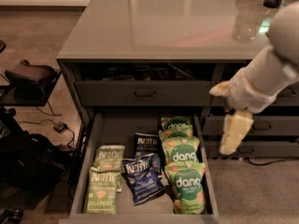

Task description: Pick blue chip bag from middle drawer and place on counter

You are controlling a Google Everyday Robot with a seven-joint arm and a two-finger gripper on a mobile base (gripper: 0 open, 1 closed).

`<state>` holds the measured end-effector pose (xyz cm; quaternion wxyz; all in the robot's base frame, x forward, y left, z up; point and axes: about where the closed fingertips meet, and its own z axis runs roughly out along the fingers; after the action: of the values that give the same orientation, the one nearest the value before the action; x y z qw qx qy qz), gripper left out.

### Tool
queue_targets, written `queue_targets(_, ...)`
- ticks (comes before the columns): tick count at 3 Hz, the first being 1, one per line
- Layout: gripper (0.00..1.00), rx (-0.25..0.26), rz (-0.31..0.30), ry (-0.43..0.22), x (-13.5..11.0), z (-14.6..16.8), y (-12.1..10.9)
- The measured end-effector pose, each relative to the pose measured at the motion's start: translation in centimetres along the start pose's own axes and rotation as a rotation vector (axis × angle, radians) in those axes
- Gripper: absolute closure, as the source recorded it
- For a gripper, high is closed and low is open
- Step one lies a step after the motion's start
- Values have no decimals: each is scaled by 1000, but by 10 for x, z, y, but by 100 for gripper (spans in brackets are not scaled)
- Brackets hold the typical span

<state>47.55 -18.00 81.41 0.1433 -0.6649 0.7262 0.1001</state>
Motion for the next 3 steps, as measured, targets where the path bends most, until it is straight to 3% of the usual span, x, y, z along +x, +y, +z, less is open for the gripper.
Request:
queue_targets(1, 0, -94, -58, -111, -6, 76, -9)
queue_targets(3, 0, -224, -217, -184, -43, 163, 13)
